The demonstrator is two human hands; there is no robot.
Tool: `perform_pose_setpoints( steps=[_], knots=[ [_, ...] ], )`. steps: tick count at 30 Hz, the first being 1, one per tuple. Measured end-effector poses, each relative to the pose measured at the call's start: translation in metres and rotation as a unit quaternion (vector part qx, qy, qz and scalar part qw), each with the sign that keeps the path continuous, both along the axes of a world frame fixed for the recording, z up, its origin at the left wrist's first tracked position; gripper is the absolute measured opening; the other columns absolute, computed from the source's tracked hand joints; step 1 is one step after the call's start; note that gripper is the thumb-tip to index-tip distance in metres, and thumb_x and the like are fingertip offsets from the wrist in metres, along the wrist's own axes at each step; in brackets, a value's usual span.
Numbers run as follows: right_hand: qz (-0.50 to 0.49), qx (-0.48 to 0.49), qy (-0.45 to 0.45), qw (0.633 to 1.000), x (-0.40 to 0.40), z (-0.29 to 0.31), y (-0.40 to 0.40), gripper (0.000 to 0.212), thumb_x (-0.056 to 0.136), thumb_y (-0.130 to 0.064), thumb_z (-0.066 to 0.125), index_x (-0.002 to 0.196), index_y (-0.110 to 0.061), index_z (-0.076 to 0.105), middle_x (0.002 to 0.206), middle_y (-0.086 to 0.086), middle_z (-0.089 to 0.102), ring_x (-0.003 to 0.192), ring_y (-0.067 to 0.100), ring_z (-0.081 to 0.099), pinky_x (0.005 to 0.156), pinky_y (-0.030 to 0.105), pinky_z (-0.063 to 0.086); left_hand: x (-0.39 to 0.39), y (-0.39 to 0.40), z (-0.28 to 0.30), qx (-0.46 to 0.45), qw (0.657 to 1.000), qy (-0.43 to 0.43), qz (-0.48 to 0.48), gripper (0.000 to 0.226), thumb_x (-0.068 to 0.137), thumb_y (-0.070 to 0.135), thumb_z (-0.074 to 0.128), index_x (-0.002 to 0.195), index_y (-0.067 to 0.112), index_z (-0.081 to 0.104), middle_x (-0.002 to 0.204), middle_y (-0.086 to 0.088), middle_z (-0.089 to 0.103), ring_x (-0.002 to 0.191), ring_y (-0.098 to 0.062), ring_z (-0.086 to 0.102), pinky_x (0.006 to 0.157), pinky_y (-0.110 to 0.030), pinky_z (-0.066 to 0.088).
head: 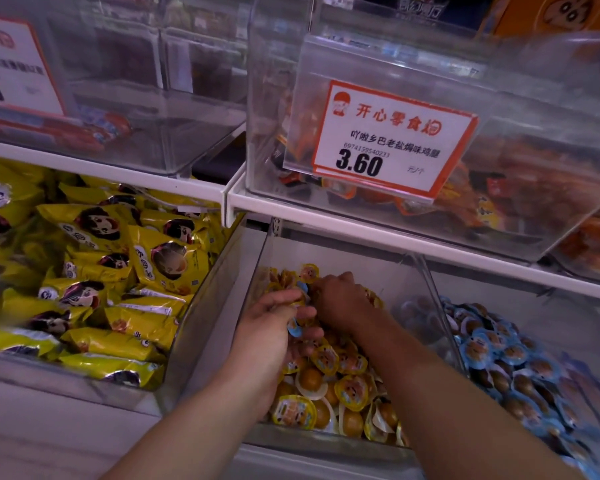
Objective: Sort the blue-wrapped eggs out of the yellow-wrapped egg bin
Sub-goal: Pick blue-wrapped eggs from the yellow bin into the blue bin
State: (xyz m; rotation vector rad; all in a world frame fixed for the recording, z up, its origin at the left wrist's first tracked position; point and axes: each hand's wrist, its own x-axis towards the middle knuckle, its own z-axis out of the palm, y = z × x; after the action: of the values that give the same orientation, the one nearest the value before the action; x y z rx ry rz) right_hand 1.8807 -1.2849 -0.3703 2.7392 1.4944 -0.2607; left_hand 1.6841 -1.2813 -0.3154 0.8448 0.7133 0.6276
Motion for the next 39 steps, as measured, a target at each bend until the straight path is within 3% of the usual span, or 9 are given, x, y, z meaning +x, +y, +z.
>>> perform_pose_setpoints(
  steps=[6,13,15,22,26,29,33,36,39],
  knots=[
    [0.054,-0.036,0.063,0.996,0.008,-0.003,-0.003,0.068,0.088,-0.035,0.058,0.149,-0.046,0.028,0.136,0.007,0.056,0.126,0.036,0.042,0.100,0.049,0.038,0.000,0.001,0.001,0.013,1.000,0.008,-0.010,0.025,0.098,0.000,0.048,0.110,0.009,0.068,0.093,-0.017,0.075,0.062,-0.025,0.070,0.043,-0.025,0.048],
    [0.117,-0.032,-0.048,0.991,0.003,0.001,0.003,0.035,0.091,-0.028,0.059,0.126,-0.032,0.060,0.119,0.007,0.055,0.110,0.031,0.057,0.084,0.039,0.040,-0.002,0.000,0.004,0.025,0.999,0.017,-0.019,0.024,0.099,0.001,0.047,0.108,0.010,0.068,0.098,-0.019,0.074,0.064,-0.025,0.069,0.044,-0.025,0.049],
    [0.099,-0.019,-0.044,0.994,0.003,-0.001,0.001,0.031,0.091,-0.030,0.058,0.121,-0.027,0.061,0.116,0.007,0.062,0.107,0.030,0.062,0.076,0.034,0.040,-0.002,0.000,0.005,0.028,0.999,0.020,-0.018,0.024,0.099,0.000,0.047,0.109,0.009,0.067,0.099,-0.020,0.073,0.064,-0.025,0.069,0.044,-0.025,0.049],
    [0.041,0.010,-0.024,0.999,0.004,0.009,-0.016,0.035,0.094,-0.043,0.050,0.114,-0.020,0.064,0.117,0.009,0.067,0.110,0.032,0.062,0.093,0.043,0.049,-0.001,-0.001,0.006,0.027,0.999,0.020,-0.019,0.024,0.099,0.000,0.046,0.106,0.010,0.067,0.097,-0.019,0.073,0.062,-0.024,0.069,0.044,-0.025,0.048],
    [0.005,0.117,0.077,0.990,0.006,0.010,-0.023,0.024,0.094,-0.037,0.057,0.086,-0.015,0.063,0.098,0.013,0.070,0.096,0.031,0.066,0.078,0.036,0.051,-0.003,-0.003,0.008,0.026,0.999,0.020,-0.018,0.025,0.099,0.000,0.045,0.106,0.009,0.067,0.097,-0.018,0.073,0.061,-0.023,0.069,0.044,-0.025,0.048],
    [-0.033,0.153,0.079,0.984,0.012,0.013,-0.023,0.012,0.091,-0.021,0.060,0.095,-0.012,0.066,0.104,0.013,0.070,0.101,0.032,0.065,0.082,0.035,0.052,-0.005,-0.004,0.009,0.032,0.999,0.025,-0.019,0.025,0.099,0.000,0.045,0.109,0.009,0.067,0.100,-0.018,0.072,0.063,-0.023,0.069,0.045,-0.025,0.048],
    [0.007,0.072,0.065,0.995,0.007,0.016,-0.015,0.027,0.085,-0.020,0.061,0.110,-0.014,0.067,0.112,0.013,0.067,0.103,0.031,0.064,0.083,0.031,0.051,-0.004,-0.003,0.008,0.037,0.999,0.033,-0.018,0.025,0.099,0.001,0.045,0.108,0.010,0.067,0.100,-0.017,0.072,0.064,-0.022,0.069,0.045,-0.025,0.049],
    [0.047,-0.030,0.076,0.995,0.002,0.015,-0.005,0.033,0.087,-0.033,0.058,0.117,-0.021,0.066,0.112,0.012,0.067,0.102,0.030,0.065,0.086,0.039,0.055,-0.003,-0.002,0.008,0.037,0.999,0.037,-0.015,0.026,0.100,0.001,0.045,0.108,0.011,0.067,0.099,-0.016,0.072,0.063,-0.021,0.069,0.045,-0.025,0.049],
    [0.049,-0.052,0.029,0.997,0.001,0.011,0.003,0.033,0.088,-0.030,0.056,0.119,-0.021,0.064,0.116,0.011,0.066,0.106,0.030,0.064,0.088,0.041,0.055,-0.002,-0.001,0.007,0.034,0.999,0.036,-0.010,0.025,0.099,0.001,0.045,0.108,0.011,0.067,0.099,-0.016,0.073,0.062,-0.022,0.069,0.045,-0.025,0.049]
  ],
)
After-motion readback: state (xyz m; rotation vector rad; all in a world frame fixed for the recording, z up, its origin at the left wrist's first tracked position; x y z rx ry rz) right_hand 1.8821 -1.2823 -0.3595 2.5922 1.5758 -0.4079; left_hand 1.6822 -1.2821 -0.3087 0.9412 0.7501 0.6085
